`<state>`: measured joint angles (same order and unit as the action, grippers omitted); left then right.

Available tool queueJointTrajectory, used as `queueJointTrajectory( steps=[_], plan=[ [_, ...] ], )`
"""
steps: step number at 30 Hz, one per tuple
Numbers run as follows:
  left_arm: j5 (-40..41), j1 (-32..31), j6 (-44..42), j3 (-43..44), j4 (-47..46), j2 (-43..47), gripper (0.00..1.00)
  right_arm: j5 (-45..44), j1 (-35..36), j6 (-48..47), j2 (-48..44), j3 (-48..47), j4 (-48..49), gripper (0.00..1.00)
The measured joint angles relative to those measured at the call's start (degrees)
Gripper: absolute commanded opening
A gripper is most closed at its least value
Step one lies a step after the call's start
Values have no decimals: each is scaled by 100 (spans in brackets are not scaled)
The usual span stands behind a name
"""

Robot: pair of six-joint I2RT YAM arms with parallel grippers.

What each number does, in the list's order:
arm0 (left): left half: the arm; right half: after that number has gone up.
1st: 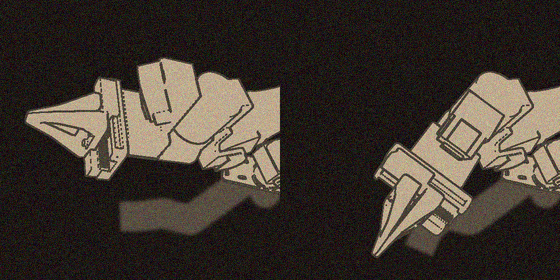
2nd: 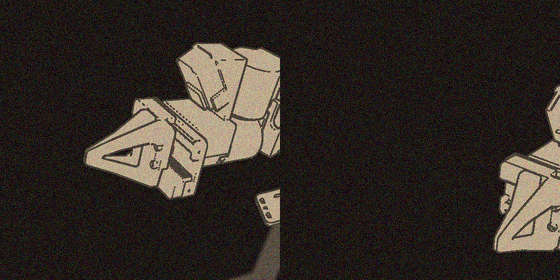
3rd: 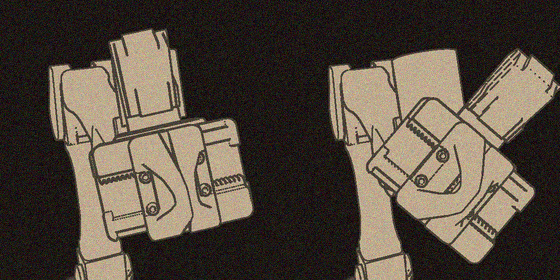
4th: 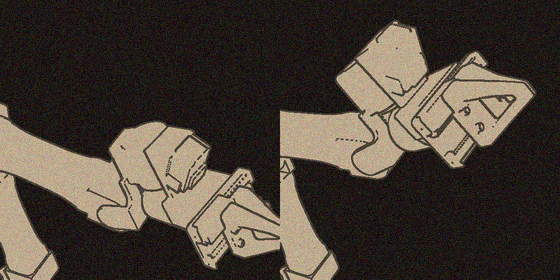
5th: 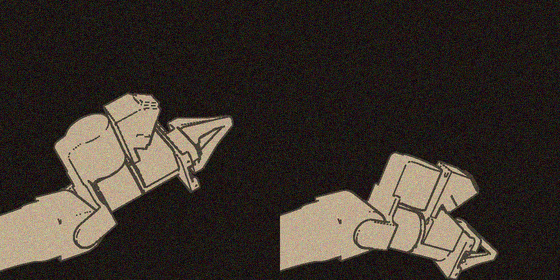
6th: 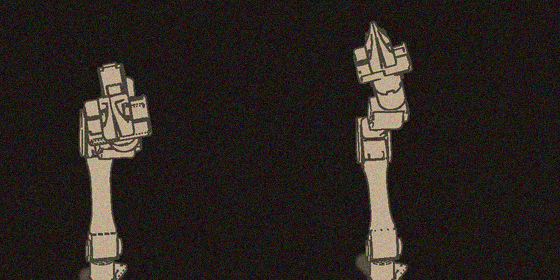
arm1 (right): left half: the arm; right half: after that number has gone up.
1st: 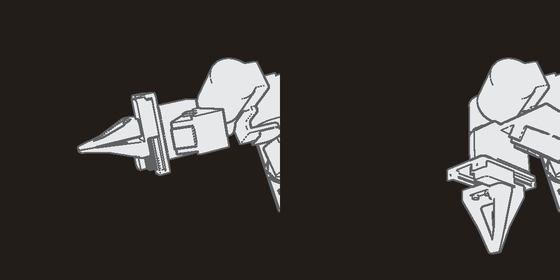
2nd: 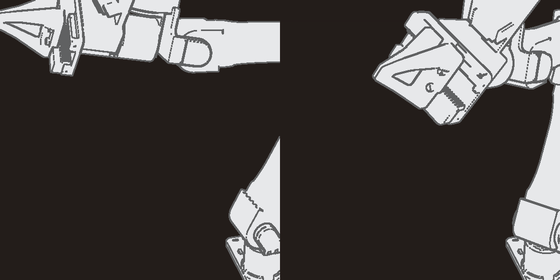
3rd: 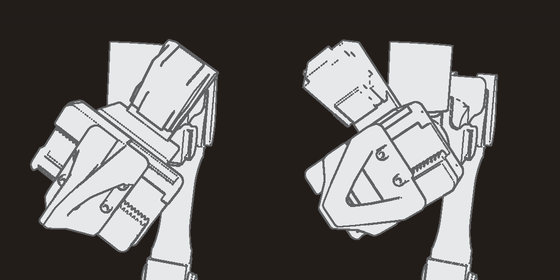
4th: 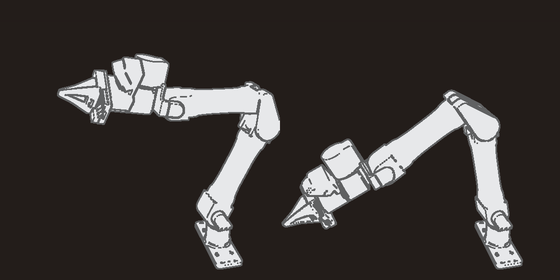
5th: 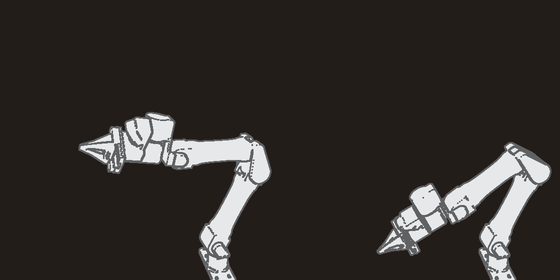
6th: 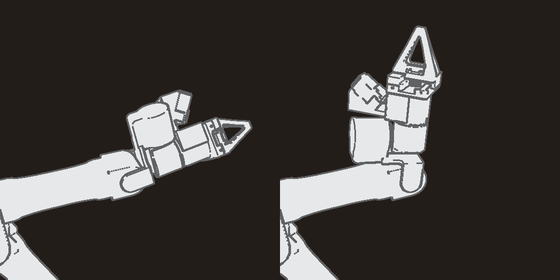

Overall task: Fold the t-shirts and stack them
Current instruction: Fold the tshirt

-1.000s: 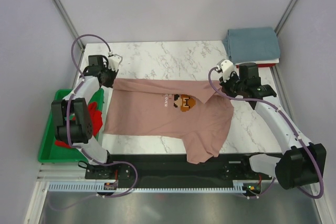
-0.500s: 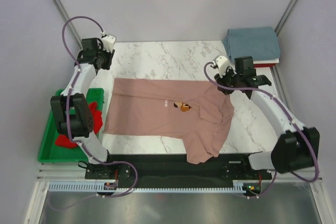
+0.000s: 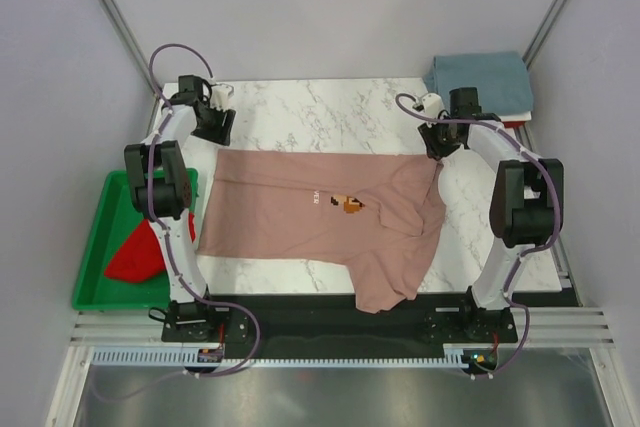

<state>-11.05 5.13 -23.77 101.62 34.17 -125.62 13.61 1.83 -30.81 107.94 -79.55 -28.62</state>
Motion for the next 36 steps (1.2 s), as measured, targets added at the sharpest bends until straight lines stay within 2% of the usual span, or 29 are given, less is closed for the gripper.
queueJointTrajectory(
  steps=[5, 16, 29, 36],
  plan=[
    [66, 0, 79, 188, 26, -129, 71, -59, -140, -39, 396, -387, 83, 41],
    [208, 28, 144, 549, 0, -411, 72, -90, -350, -76, 949, -570, 22, 42],
    [160, 44, 166, 557, 98, -599, 68, -125, -461, -111, 1128, -688, -59, 44],
    [-210, 203, 208, 428, 334, -380, 68, -122, -461, -153, 1139, -699, -74, 44]
  ],
)
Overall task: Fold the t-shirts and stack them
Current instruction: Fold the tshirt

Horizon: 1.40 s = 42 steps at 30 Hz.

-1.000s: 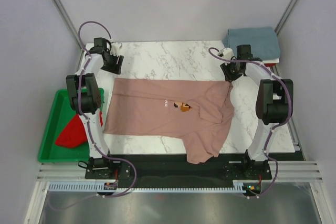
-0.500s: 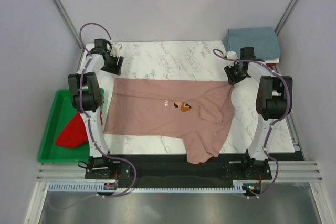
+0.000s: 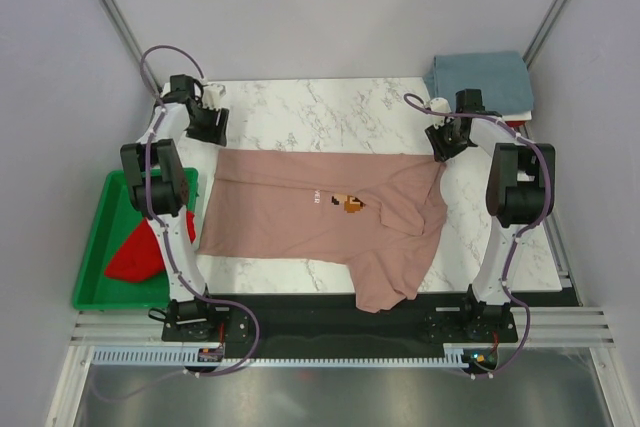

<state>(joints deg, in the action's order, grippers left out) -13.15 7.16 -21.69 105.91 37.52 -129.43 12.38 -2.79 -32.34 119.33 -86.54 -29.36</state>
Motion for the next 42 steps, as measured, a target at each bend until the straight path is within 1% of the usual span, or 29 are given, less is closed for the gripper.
queueJointTrajectory(
  steps=[7, 15, 20, 23, 26, 27, 29, 30, 31, 32, 33, 37, 42],
  plan=[
    [-380, 249, 0, -328, 155, 413, 67, 22, 0, 0, 57, -85, -46, 44],
    [-566, 201, -2, -426, 291, 343, 66, 46, 0, -7, 138, -214, -127, 44],
    [-649, 140, -2, -426, 310, 195, 62, 52, -2, -7, 140, -216, -129, 43],
    [-645, 120, -7, -409, 299, 120, 57, 81, -2, -7, 149, -223, -136, 41],
    [-649, 101, -4, -297, 302, 44, 45, 118, -2, -4, 177, -262, -177, 32],
    [-643, 96, -4, -234, 317, -7, 35, 138, 0, -4, 197, -293, -201, 23],
    [-656, 87, 2, -125, 297, -81, 25, 192, 0, 11, 245, -363, -243, 14],
    [-669, 72, 2, -81, 299, -122, 11, 229, 0, 31, 267, -404, -249, 8],
    [-702, 61, 26, -50, 289, -133, 5, 238, 0, 44, 280, -428, -254, 6],
    [-734, 42, 28, -44, 289, -138, 2, 240, 0, 76, 299, -461, -262, 3],
    [-763, 20, 26, -37, 286, -138, 2, 247, -2, 105, 321, -498, -267, 0],
    [-887, -26, 22, -9, 295, -138, 2, 243, 0, 229, 378, -693, -315, 0],
    [-1141, 2, 96, 120, 273, -76, 2, 227, -2, 280, 382, -1185, -398, 0]
  ],
)
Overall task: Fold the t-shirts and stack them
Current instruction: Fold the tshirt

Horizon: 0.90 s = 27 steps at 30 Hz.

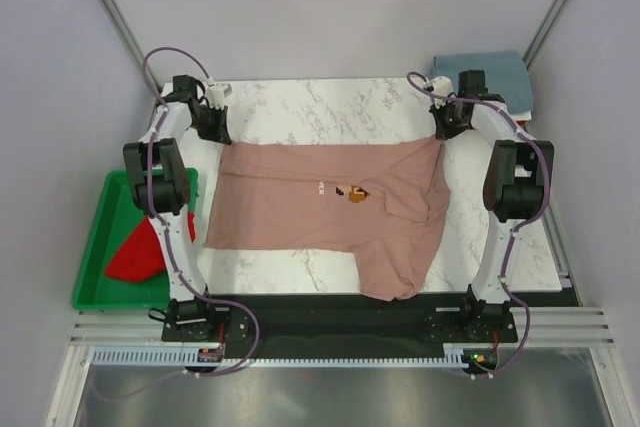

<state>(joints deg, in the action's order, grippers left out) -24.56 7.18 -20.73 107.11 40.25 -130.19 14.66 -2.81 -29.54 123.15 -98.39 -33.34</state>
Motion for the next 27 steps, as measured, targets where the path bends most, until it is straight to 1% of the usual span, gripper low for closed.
queueJointTrajectory(
  steps=[3, 7, 11, 15, 21, 27],
  plan=[
    [-192, 74, 131, 0, -2, 295, 2, -22, 0, 0, -173, -116, 33, 0],
    [-514, 260, 376, -61, -81, 1126, 2, -83, 0, -4, -813, -63, 0, 0],
    [-898, 627, 603, -409, -356, 2490, 2, -164, -22, 39, -2114, 365, 66, 0],
    [-1182, 874, 651, -1147, -535, 3901, 2, -168, -55, 87, -3427, 697, 155, 0],
    [-1311, 855, 627, -2330, -553, 5600, 2, -227, -103, 190, -5097, 988, 125, 0],
    [-1241, 942, 509, -2986, -306, 7044, 2, -308, -114, 229, -6697, 1272, -363, 0]
  ],
)
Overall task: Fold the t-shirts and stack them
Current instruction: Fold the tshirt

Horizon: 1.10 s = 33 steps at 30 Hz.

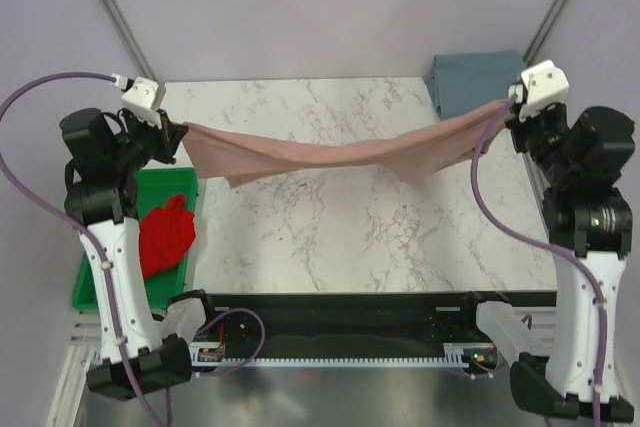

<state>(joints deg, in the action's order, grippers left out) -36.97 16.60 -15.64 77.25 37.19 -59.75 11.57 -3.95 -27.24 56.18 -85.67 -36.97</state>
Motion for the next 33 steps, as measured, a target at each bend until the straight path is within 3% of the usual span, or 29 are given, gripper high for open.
queueJointTrajectory(
  steps=[9, 16, 21, 26, 33],
  plan=[
    [61, 9, -164, 278, 813, 1300, 2, 33, -2, -107, -1617, -249, -1121, 0],
    [216, 9, -184, 957, 1141, 1329, 2, 70, -2, -195, -1650, -774, -1567, 0],
    [354, 9, -391, 881, 1071, 1215, 2, 109, -4, -249, -1436, -710, -1506, 0],
    [221, 11, -717, -109, 953, 457, 4, 350, -2, -249, -929, 595, -1097, 0],
    [55, -212, -811, -1421, 544, -1875, 2, 632, -2, -133, 920, 2465, 114, 0]
  ],
)
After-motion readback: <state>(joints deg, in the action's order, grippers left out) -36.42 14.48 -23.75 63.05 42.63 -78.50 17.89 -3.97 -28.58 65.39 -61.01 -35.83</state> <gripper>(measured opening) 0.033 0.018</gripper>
